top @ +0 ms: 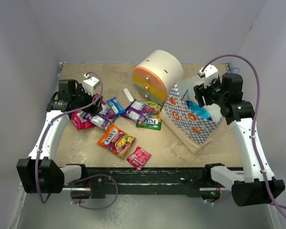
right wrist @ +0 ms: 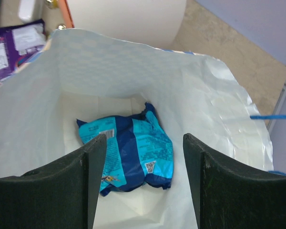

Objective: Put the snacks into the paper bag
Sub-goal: Place the snack in the paper bag, then move the paper bag to the center of the board.

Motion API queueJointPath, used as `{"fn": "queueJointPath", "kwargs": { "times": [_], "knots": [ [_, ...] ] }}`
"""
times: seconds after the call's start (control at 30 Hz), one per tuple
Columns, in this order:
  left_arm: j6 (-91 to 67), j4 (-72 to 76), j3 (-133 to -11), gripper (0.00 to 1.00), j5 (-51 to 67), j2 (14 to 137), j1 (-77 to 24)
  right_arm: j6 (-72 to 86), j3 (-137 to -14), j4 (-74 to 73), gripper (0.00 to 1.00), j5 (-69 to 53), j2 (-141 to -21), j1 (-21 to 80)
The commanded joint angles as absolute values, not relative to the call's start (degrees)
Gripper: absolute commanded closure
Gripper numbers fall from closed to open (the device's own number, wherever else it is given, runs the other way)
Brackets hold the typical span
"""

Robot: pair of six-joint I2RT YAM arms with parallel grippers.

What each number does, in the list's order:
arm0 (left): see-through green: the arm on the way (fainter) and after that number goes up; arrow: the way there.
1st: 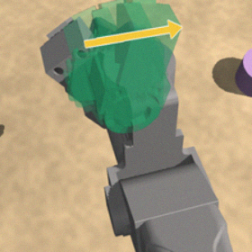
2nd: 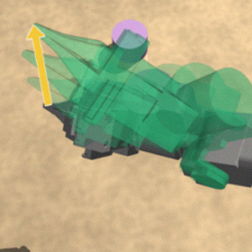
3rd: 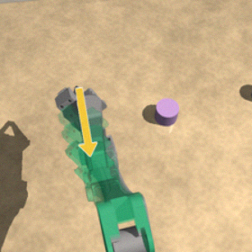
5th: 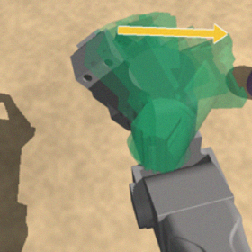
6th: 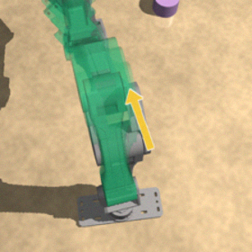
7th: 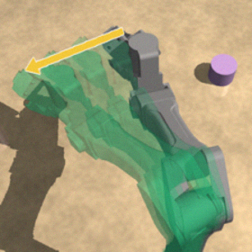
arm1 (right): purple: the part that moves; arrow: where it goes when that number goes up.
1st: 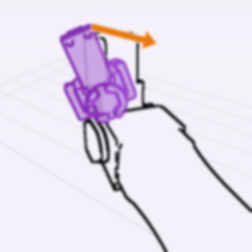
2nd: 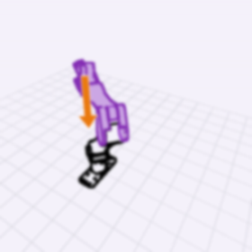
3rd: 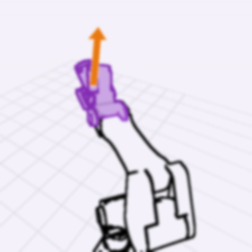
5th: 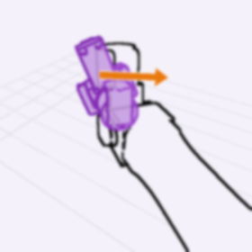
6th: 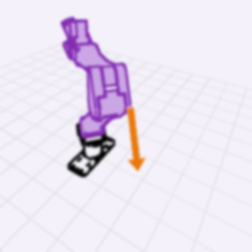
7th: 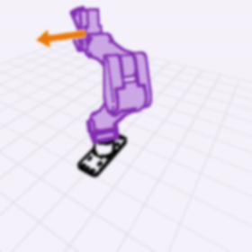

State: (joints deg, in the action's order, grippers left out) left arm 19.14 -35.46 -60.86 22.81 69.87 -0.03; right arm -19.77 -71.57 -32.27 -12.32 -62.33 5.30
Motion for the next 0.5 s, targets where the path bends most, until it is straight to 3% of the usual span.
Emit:
{"fn": "queueJointPath", "kwargs": {
  "times": [0.0, 0.47],
  "knots": [
    [21.1, -34.0, -62.4, 0.10, 26.0, 68.0, 0.0, -21.7, -71.0, -30.7, 0.32, -9.8, -60.1, 5.4],
    [20.2, -32.3, -61.4, 0.08, 25.6, 67.1, 0.1, -18.9, -78.9, -40.6, 0.30, -6.4, -51.8, 5.4]
  ]
}}
